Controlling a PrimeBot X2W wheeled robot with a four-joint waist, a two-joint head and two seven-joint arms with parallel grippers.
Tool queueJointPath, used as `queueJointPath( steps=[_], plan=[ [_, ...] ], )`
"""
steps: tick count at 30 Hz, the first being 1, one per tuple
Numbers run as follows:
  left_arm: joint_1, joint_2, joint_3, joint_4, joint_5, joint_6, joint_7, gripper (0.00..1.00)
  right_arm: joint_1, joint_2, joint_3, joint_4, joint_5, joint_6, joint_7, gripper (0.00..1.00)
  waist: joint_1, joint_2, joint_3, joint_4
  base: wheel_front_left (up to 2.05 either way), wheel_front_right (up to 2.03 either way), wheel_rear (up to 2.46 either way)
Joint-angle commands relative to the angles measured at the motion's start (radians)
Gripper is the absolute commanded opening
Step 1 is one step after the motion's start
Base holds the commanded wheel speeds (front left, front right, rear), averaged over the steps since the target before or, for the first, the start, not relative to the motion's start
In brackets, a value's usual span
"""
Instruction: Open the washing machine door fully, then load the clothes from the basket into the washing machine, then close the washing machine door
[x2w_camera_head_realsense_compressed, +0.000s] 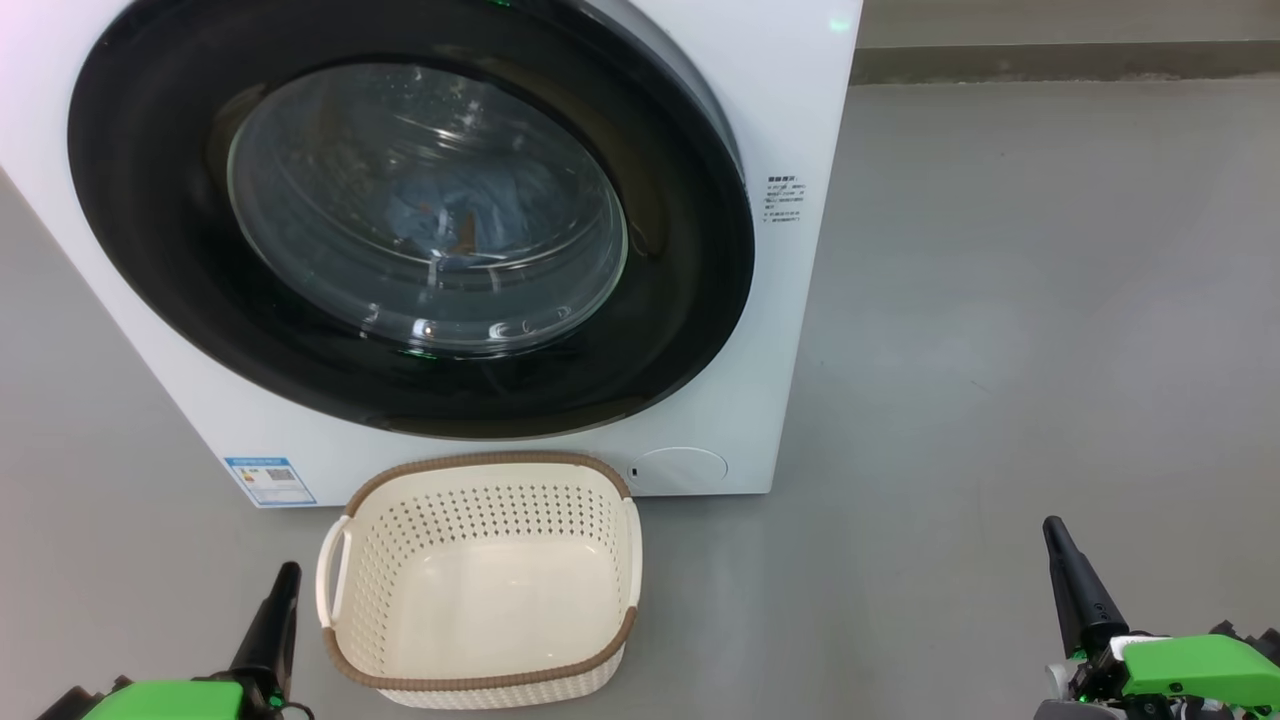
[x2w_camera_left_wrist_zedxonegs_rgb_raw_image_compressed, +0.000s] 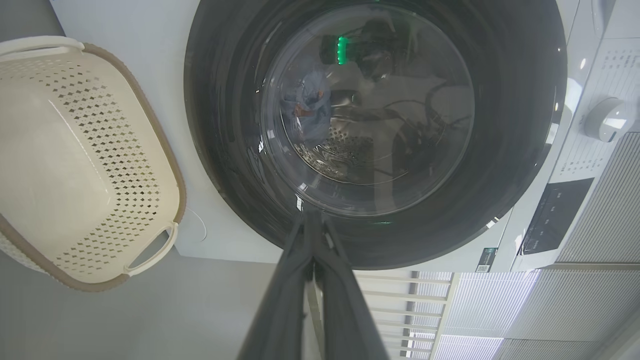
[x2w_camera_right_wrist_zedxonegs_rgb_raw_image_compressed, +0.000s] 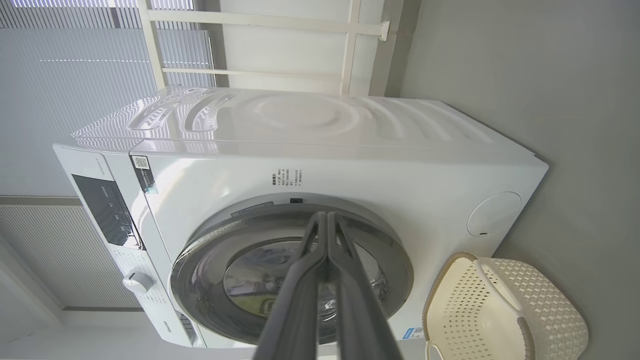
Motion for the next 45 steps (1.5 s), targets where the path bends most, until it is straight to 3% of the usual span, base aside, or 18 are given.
queueJointPath(
  steps=[1,45],
  plan=[
    [-0.046,0.012,0.037,-0.030,-0.027,0.001,0.008,0.00,-0.047,-0.001,0.019,-0.034,0.031,0.002,0.010,0.00,-0.0001,0.0000,0.000,0.001,0.00,0.00,0.00],
    [-0.046,0.012,0.037,-0.030,-0.027,0.001,0.008,0.00,-0.047,-0.001,0.019,-0.034,0.031,0.002,0.010,0.00,-0.0001,0.0000,0.000,0.001,0.00,0.00,0.00]
  ],
)
